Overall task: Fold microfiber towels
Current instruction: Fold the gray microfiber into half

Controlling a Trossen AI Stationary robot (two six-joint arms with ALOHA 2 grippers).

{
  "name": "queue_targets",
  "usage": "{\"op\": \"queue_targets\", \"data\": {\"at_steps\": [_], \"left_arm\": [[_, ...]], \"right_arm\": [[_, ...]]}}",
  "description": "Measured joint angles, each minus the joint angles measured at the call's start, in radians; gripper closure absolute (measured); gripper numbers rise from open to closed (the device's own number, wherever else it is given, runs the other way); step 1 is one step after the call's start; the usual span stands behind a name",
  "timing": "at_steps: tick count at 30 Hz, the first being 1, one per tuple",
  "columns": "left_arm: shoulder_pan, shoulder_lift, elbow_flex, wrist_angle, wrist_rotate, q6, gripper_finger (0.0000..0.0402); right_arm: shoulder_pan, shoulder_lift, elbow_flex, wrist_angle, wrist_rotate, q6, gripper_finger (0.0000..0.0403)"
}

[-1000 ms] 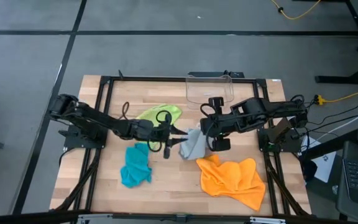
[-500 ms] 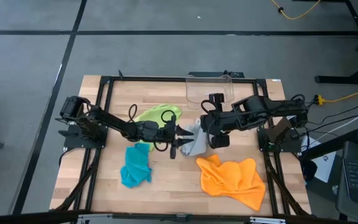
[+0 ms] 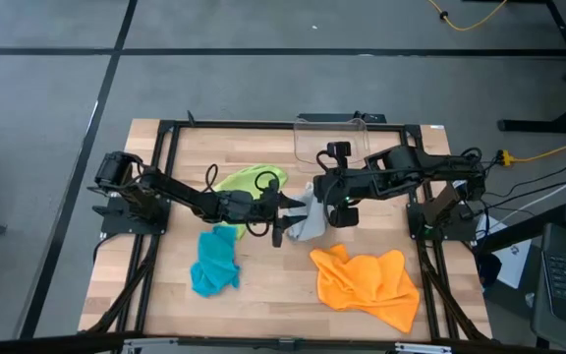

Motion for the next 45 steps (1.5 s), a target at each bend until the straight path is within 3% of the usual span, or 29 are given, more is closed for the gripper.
{"op": "queue_targets", "data": {"at_steps": [8, 17, 25, 45], "left_arm": [[0.000, 0.014, 0.000, -0.019, -0.027, 0.000, 0.0233], [0.002, 0.031, -0.001, -0.137, -0.070, -0.055, 0.0235], [-0.003, 0.031, 0.000, -0.142, -0.069, -0.059, 0.0235], [0.000, 0.031, 0.000, -0.316, -0.048, -0.079, 0.0235]], "right_arm": [[0.000, 0.002, 0.011, 0.045, 0.065, -0.049, 0.0400], [0.000, 0.000, 0.197, 0.019, 0.069, -0.051, 0.0400], [0.000, -0.071, 0.188, -0.025, 0.196, -0.035, 0.0400], [0.005, -0.103, 0.189, 0.063, 0.202, -0.054, 0.0400]]}}
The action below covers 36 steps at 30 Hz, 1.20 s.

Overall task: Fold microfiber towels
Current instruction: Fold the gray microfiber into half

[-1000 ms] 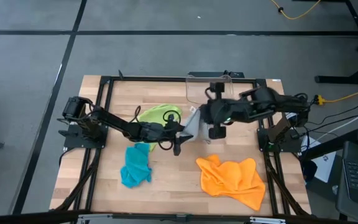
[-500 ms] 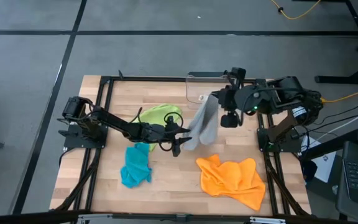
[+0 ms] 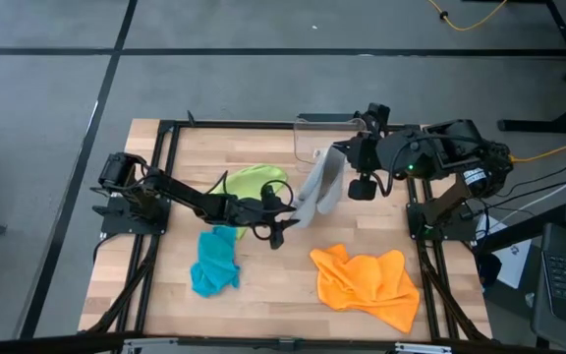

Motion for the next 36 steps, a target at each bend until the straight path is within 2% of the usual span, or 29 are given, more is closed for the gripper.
{"op": "queue_targets", "data": {"at_steps": [36], "left_arm": [[-0.009, -0.034, 0.000, -0.165, 0.023, -0.029, 0.0235]], "right_arm": [[0.000, 0.000, 0.000, -0.039, -0.003, 0.007, 0.0400]]}}
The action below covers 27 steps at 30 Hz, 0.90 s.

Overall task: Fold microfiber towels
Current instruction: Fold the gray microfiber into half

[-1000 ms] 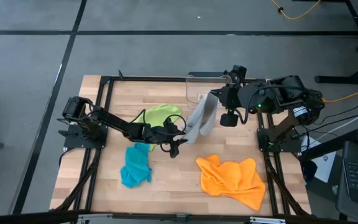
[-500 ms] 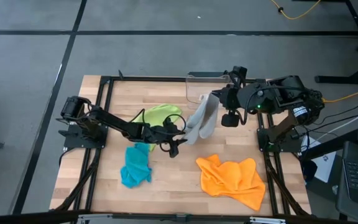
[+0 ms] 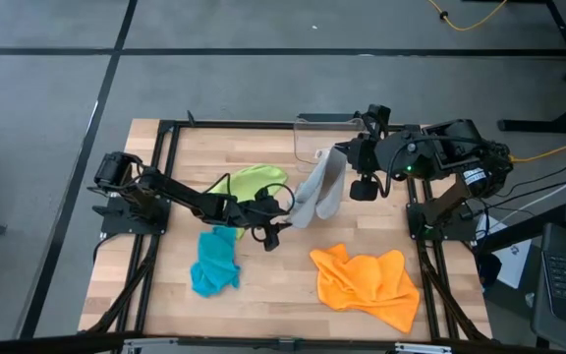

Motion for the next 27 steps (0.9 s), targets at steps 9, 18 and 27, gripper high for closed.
{"op": "queue_targets", "data": {"at_steps": [9, 18, 27], "left_arm": [[0.000, -0.001, 0.000, 0.000, 0.000, 0.001, 0.0276], [0.002, -0.019, 0.000, -0.005, 0.000, 0.005, 0.0394], [0.000, -0.278, 0.000, -0.147, -0.013, 0.123, 0.0401]], "right_arm": [[0.000, 0.000, 0.000, -0.006, 0.000, 0.003, 0.0400], [0.000, 0.000, 0.000, -0.008, 0.000, 0.001, 0.0400], [0.000, 0.000, 0.000, -0.055, 0.000, 0.004, 0.0400]]}}
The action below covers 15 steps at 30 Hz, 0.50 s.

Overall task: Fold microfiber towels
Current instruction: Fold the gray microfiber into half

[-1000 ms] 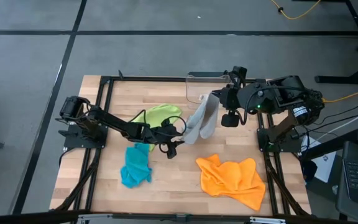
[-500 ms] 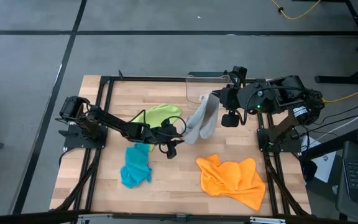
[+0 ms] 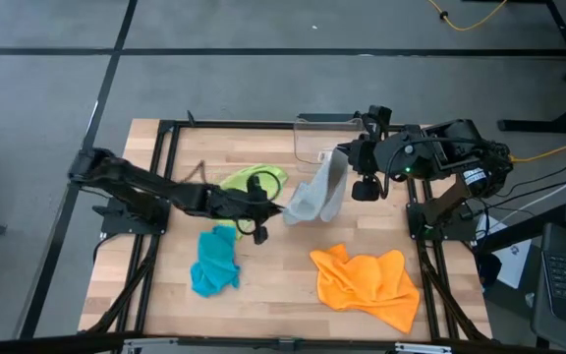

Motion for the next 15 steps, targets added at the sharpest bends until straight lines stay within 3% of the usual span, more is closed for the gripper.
{"op": "queue_targets", "data": {"at_steps": [6, 15], "left_arm": [[0.000, -0.237, 0.000, -0.038, -0.024, 0.141, 0.0401], [0.015, -0.505, 0.000, -0.089, -0.025, 0.199, 0.0401]], "right_arm": [[0.000, 0.000, 0.000, -0.081, 0.000, 0.078, 0.0400], [0.000, 0.000, 0.000, -0.088, -0.007, 0.120, 0.0400]]}}
